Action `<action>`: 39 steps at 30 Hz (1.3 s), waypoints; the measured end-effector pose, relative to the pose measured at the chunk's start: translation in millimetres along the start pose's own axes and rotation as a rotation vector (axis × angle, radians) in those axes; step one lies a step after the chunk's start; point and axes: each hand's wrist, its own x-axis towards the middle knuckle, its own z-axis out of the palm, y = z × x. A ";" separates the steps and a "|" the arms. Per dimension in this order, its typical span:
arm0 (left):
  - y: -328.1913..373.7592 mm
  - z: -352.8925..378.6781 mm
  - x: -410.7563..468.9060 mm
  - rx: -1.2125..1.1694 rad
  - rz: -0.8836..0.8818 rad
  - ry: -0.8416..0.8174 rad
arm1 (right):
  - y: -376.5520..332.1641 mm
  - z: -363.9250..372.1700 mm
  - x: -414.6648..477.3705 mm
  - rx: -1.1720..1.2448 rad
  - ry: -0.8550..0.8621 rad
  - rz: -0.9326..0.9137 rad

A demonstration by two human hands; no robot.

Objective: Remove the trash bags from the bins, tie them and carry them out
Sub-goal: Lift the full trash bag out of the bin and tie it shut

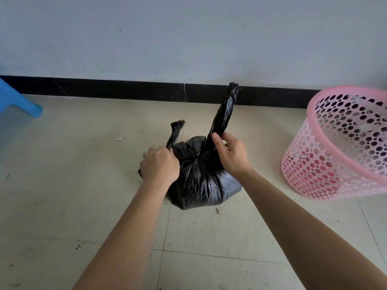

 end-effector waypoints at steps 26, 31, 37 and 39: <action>-2.5 12.7 10.0 -1.587 -0.480 -0.476 | 1.5 8.7 -12.0 -0.206 -0.285 0.001; -18.5 2.8 13.4 -1.389 -0.157 -0.715 | -3.7 4.4 -4.8 -0.558 -0.416 -0.377; -21.0 5.7 17.5 -1.374 -0.154 -0.734 | -14.9 6.6 -2.0 -0.609 -0.511 -0.445; -21.3 5.8 17.0 -1.423 -0.185 -0.733 | -17.7 1.5 -2.6 -0.407 -0.555 -0.249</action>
